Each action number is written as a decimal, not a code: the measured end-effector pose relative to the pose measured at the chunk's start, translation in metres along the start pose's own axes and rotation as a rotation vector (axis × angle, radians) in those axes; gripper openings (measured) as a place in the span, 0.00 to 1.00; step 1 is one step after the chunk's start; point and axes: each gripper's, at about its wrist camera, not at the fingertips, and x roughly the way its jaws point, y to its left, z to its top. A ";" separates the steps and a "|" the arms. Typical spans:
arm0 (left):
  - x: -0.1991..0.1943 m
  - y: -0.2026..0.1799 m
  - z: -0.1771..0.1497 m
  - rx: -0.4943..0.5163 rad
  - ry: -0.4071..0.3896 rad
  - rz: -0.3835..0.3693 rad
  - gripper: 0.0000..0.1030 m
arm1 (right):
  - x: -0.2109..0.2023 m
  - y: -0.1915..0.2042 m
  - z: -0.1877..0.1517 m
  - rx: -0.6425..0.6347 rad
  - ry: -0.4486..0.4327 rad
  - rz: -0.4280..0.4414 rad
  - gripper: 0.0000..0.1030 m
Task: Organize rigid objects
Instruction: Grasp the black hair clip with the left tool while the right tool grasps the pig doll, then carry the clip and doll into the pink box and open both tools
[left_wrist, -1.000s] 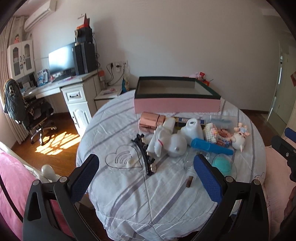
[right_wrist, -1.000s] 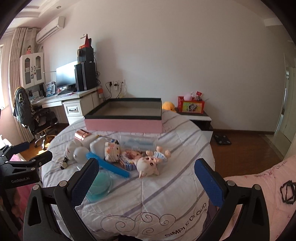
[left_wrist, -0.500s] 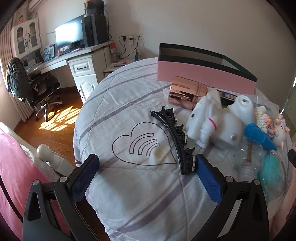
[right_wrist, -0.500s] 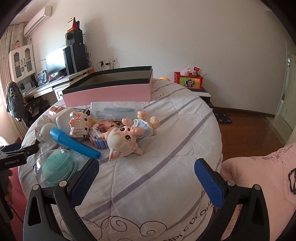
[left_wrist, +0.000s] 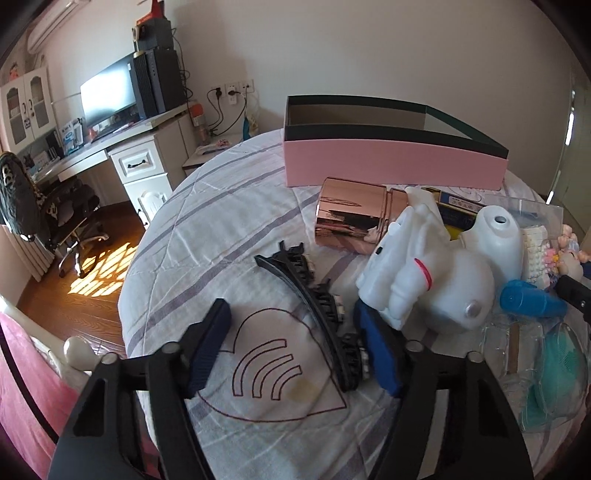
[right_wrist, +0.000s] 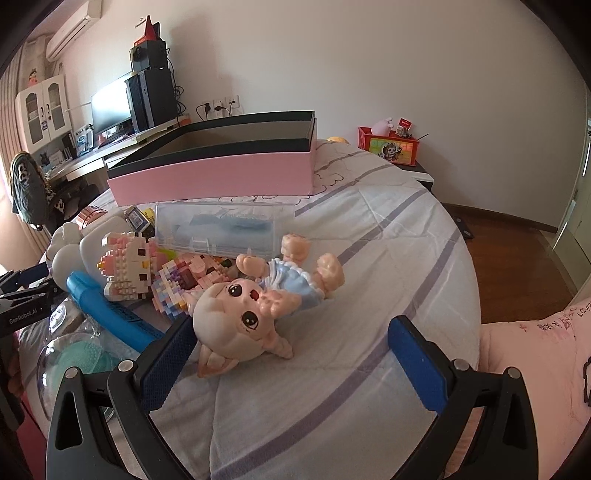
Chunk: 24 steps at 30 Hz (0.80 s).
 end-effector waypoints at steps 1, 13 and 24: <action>-0.001 0.000 -0.001 0.011 -0.004 -0.012 0.45 | 0.002 0.000 0.002 0.004 0.005 0.003 1.00; -0.016 0.008 -0.005 -0.006 -0.037 -0.093 0.19 | 0.014 -0.020 0.014 0.022 -0.004 0.150 0.81; -0.052 0.015 0.002 -0.027 -0.115 -0.124 0.19 | -0.023 -0.024 0.020 0.041 -0.088 0.140 0.81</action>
